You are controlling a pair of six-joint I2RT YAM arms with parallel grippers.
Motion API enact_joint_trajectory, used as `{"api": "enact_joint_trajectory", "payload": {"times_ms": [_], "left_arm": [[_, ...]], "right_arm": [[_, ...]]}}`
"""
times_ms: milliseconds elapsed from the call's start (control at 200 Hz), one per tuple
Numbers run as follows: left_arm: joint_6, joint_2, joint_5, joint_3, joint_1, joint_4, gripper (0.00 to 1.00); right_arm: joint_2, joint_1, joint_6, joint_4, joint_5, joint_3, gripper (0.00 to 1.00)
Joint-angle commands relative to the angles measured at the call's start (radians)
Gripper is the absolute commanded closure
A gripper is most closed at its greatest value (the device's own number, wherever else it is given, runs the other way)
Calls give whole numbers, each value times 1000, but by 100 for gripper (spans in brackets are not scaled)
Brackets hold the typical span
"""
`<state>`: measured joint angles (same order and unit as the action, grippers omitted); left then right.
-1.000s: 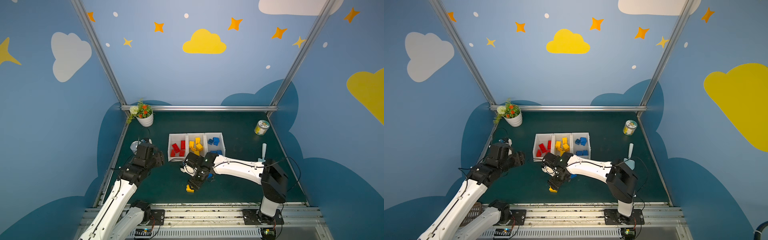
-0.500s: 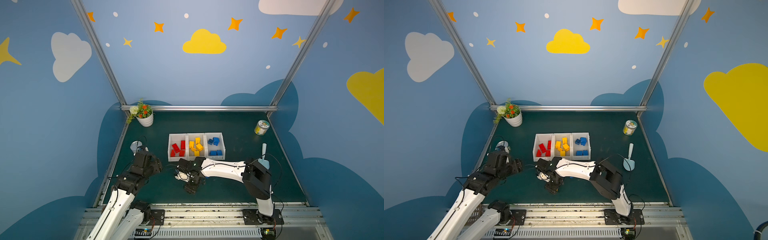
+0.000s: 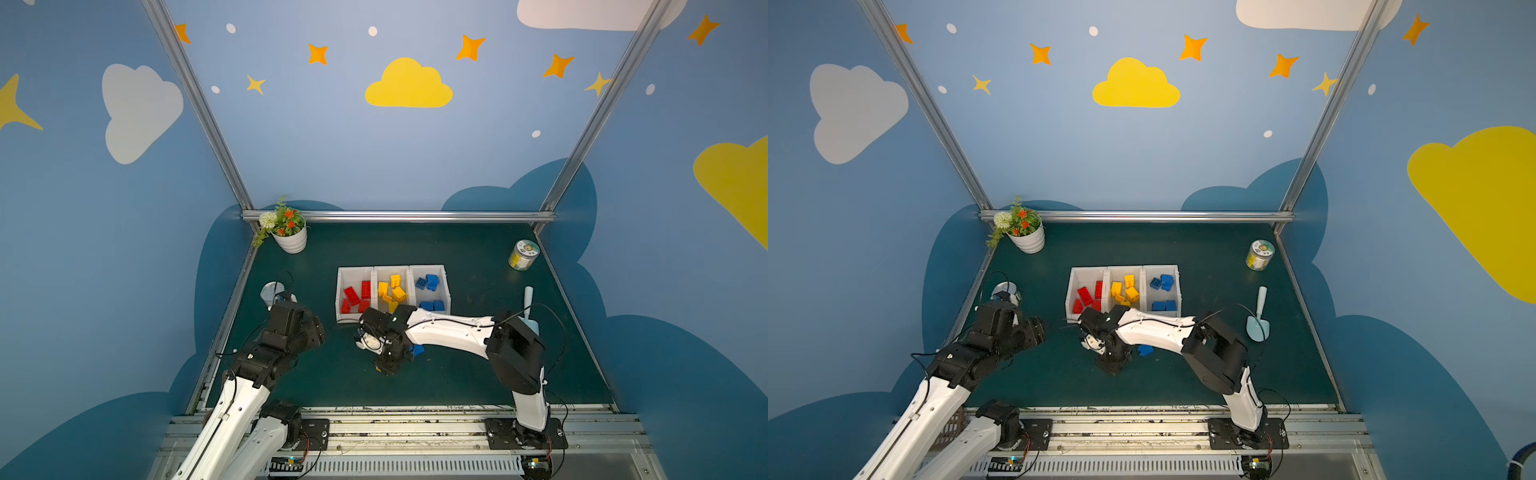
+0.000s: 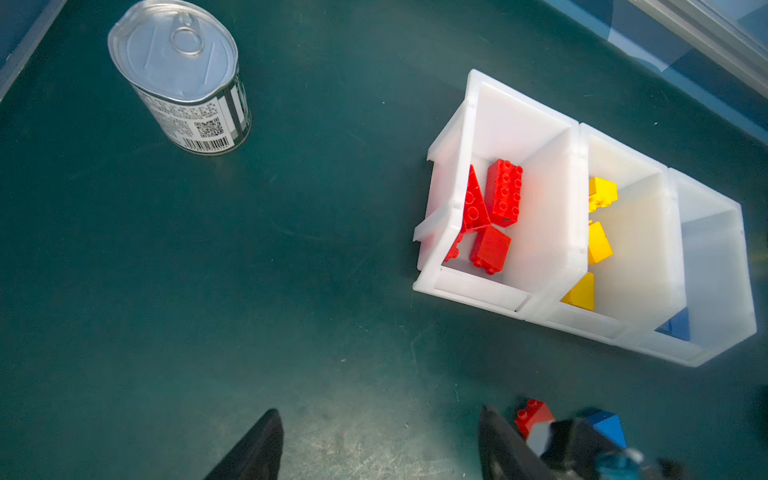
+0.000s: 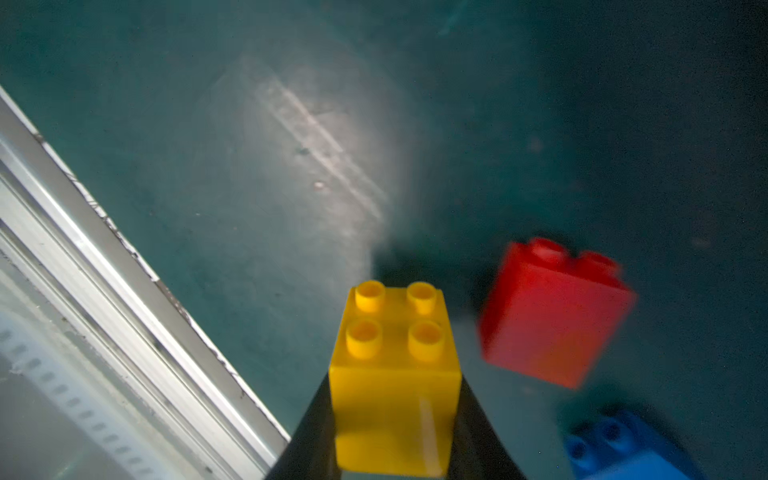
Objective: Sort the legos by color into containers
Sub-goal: 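Carry the yellow brick with the right gripper into the middle compartment and release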
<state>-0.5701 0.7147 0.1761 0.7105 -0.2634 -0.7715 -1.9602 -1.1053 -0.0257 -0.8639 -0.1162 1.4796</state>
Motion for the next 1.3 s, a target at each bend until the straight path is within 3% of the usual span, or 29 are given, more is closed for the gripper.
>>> {"api": "enact_joint_trajectory", "payload": {"times_ms": [0,175,521,581,631,696,776,1061,1292], "left_arm": [[0,-6,-53,-20,3,7,26],[-29,-12,-174,-72,2,66,26],[-55,-33,-205,-115,-58,78,26],[-63,-35,-205,-125,-77,86,26],[-70,-33,-205,-134,-90,94,26],[-78,-32,-207,-145,-107,103,26],[-82,-26,-210,-153,-126,116,26],[-69,23,-204,-157,-205,166,26],[-37,119,-170,-134,-316,225,25]], "right_arm": [[89,80,28,-51,19,109,80],[-15,216,-28,-121,67,296,80],[-276,289,-94,-237,161,628,78],[-297,295,-101,-244,145,651,73],[-304,296,-105,-247,126,664,61],[-297,297,-112,-246,113,666,48],[-272,296,-118,-237,113,656,42],[-169,301,-125,-235,109,628,40],[-13,323,-163,-183,87,502,40]]}}
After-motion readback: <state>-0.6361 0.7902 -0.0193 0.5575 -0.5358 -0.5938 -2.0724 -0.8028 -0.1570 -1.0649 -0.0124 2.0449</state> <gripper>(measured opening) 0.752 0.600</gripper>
